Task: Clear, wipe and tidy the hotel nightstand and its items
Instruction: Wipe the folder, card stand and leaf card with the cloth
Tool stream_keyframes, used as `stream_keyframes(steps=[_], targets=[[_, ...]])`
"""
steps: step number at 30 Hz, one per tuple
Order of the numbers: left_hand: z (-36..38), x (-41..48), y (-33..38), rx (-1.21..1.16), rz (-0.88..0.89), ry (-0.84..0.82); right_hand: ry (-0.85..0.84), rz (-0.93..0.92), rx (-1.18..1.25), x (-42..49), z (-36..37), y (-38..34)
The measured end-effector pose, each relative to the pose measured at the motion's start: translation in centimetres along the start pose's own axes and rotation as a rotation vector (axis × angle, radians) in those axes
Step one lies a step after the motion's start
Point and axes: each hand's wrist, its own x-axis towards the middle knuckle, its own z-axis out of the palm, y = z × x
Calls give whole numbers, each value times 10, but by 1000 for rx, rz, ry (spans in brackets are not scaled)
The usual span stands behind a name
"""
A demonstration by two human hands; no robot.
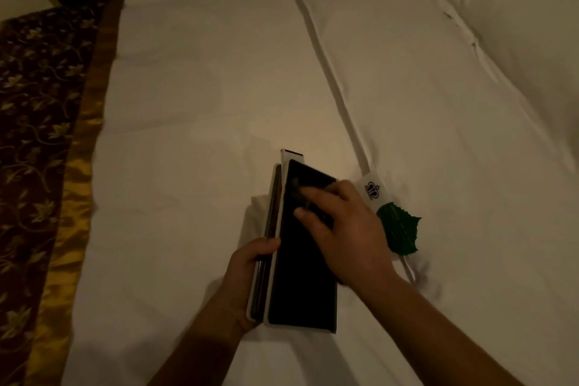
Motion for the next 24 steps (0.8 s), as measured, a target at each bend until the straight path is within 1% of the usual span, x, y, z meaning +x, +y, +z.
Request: stream_keyframes(steps=[2,4,7,9,11,13,14,15,18,19,20,22,24], targets=[[1,3,3,-65,-2,5,-85,-62,48,-23,0,-9],[-2,6,5,-71,-6,-19,-136,-110,55,-47,-2,-18],[-5,6,9,-62,-47,-7,-227,-217,-8,-70,-5,-24],[-5,6,10,-72,-41,-28,-260,-236,-54,-74,-9,-13],[-3,8,10,-78,-29,-30,-243,-141,-75,-69,-15,4],[-4,11,9,-86,-3,39,-157,-26,-88,-66,-15,14],[-3,12,8,-92,4,64,-135,-3,-97,-67,-13,13],[-3,12,8,-97,10,57,-148,-9,-98,-70,-9,8],[-1,7,10,-124,16,-10,-223,-123,-110,-76,3,-1],[-4,6,10,-132,22,-24,-210,-107,-108,-71,6,3],[-6,3,11,-130,38,-22,-173,-47,-89,-62,9,9],[-17,-1,12,-83,88,69,-113,99,-42,-44,15,24],[-27,-7,17,-9,67,142,-73,153,-47,-34,22,35]])
